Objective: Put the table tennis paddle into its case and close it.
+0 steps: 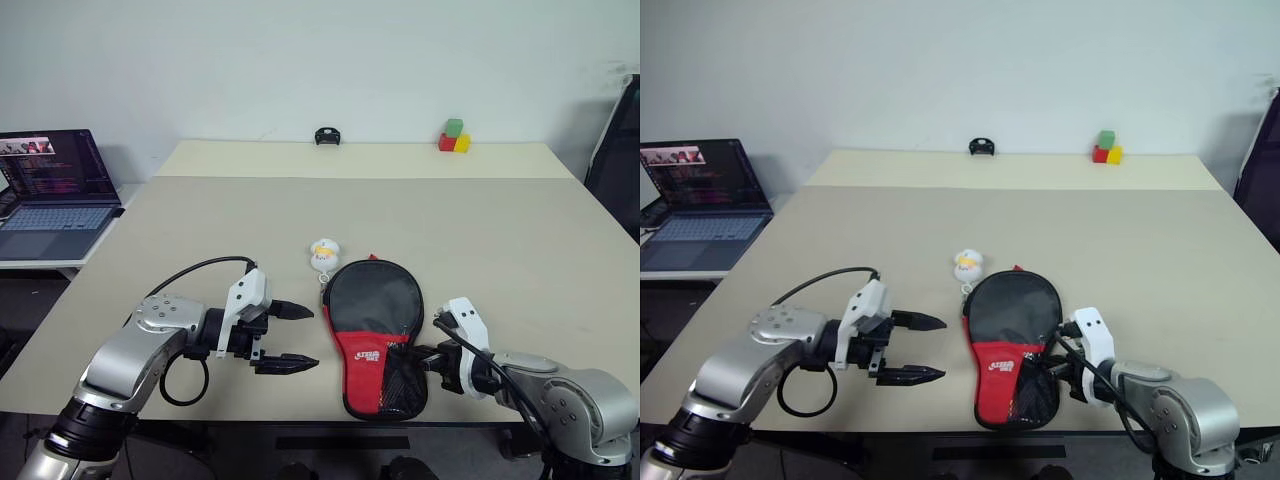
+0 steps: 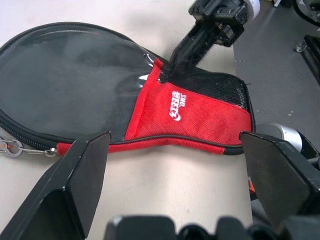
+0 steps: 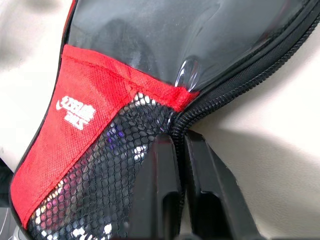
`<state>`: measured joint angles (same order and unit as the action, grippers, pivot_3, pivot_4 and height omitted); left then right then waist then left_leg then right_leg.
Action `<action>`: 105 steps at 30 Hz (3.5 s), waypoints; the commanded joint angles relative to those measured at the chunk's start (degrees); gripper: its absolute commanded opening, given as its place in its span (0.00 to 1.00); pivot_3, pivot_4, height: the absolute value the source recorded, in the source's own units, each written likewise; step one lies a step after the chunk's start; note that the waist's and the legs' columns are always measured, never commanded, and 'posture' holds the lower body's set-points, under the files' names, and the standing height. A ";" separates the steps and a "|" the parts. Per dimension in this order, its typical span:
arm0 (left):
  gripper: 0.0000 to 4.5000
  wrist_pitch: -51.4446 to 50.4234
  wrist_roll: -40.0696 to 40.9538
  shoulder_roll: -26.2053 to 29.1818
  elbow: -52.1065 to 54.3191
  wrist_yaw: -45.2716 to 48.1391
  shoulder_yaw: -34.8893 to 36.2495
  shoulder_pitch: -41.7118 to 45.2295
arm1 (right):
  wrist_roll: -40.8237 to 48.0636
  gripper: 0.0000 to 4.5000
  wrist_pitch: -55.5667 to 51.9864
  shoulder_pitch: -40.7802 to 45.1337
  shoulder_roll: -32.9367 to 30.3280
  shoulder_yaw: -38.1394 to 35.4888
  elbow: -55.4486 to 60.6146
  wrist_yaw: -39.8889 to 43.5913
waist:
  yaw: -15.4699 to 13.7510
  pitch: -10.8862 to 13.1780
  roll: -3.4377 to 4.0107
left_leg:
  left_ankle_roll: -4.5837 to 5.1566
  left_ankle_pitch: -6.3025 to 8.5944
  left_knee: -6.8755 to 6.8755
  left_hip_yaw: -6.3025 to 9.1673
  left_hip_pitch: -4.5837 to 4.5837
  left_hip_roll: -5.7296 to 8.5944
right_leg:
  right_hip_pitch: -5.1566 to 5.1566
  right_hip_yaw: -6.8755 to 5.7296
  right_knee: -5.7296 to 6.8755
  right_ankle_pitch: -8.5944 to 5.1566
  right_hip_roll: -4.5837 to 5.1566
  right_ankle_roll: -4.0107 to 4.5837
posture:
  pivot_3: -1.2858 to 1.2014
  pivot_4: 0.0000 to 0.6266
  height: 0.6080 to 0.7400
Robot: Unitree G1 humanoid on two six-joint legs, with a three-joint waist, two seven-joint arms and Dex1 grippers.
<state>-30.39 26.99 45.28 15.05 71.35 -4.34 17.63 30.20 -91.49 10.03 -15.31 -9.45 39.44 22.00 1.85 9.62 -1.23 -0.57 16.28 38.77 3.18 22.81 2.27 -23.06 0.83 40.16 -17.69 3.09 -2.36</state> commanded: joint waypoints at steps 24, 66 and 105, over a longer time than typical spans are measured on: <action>1.00 2.24 0.04 0.14 0.84 -0.28 0.28 -0.99 | 10.22 0.99 14.09 -4.17 -12.83 -9.21 6.57 10.70 | -0.14 0.02 0.03 | 0.20 0.13 -0.11 0.29 -0.57 0.00 | 1.00 -0.33 -0.74 0.08 0.00 -0.05 | 0.52 0.24 1.00; 1.00 0.88 -9.93 -11.34 -19.49 -26.02 1.82 14.98 | -21.18 0.99 60.20 14.84 -9.49 29.78 -42.03 19.23 | -0.52 -0.08 -0.08 | 0.19 0.14 -0.02 0.47 -0.44 0.03 | 1.03 -0.52 -1.04 0.19 0.03 -0.04 | 0.52 0.24 1.00; 0.46 21.48 -28.48 -32.13 -83.08 -23.96 -2.21 46.63 | -23.98 1.00 57.23 14.89 -5.18 27.39 -39.16 13.64 | -0.21 -0.13 -0.13 | 0.20 0.14 -0.04 0.44 -0.79 0.09 | 1.30 -0.46 -1.04 0.23 -0.03 -0.06 | 0.52 0.24 1.00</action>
<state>-9.67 -1.51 13.40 -68.17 46.84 -7.19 63.38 7.74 -31.40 25.69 -19.91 17.94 1.59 36.60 1.64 9.49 -1.36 -0.37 16.42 38.73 3.62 22.02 2.36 -21.76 0.37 39.12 -17.45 3.06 -2.41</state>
